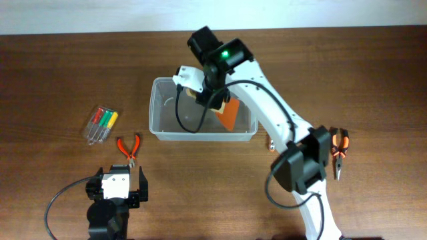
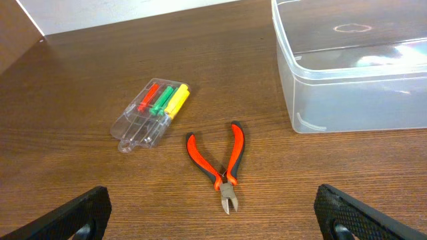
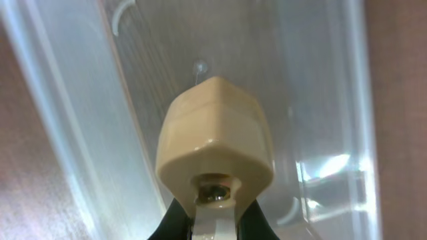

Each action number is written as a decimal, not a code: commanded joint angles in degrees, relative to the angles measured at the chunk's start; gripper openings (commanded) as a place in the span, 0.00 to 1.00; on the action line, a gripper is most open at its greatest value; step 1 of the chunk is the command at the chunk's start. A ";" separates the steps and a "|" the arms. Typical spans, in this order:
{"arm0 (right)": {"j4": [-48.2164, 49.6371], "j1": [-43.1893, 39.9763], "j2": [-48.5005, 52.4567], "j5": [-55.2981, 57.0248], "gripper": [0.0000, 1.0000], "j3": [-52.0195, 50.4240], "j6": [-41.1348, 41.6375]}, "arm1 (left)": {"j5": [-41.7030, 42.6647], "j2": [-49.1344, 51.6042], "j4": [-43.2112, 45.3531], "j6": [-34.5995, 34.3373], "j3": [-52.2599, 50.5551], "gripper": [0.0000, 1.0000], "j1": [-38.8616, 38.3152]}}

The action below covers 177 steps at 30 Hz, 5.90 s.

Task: Pack container
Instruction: 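Lift the scraper with the right gripper and carry it into the container, then open the right gripper to release the scraper and withdraw, then move the right gripper to the orange socket strip and grasp it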

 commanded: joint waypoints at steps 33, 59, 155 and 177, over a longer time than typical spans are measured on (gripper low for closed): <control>-0.07 0.20 9.38 -5.62 0.79 3.69 8.70 | -0.26 -0.33 0.20 0.94 -0.42 0.99 -0.17; -19.32 -32.57 0.31 -5.51 0.99 25.92 44.50 | -0.24 -0.33 0.17 0.94 -0.42 0.99 -0.20; 24.94 -22.25 -22.12 10.86 0.89 -55.74 61.64 | -0.24 -0.33 0.20 0.94 -0.42 0.99 -0.17; 29.46 -20.06 -17.35 10.23 0.76 -60.50 61.42 | -0.24 -0.33 0.17 0.94 -0.42 0.99 -0.17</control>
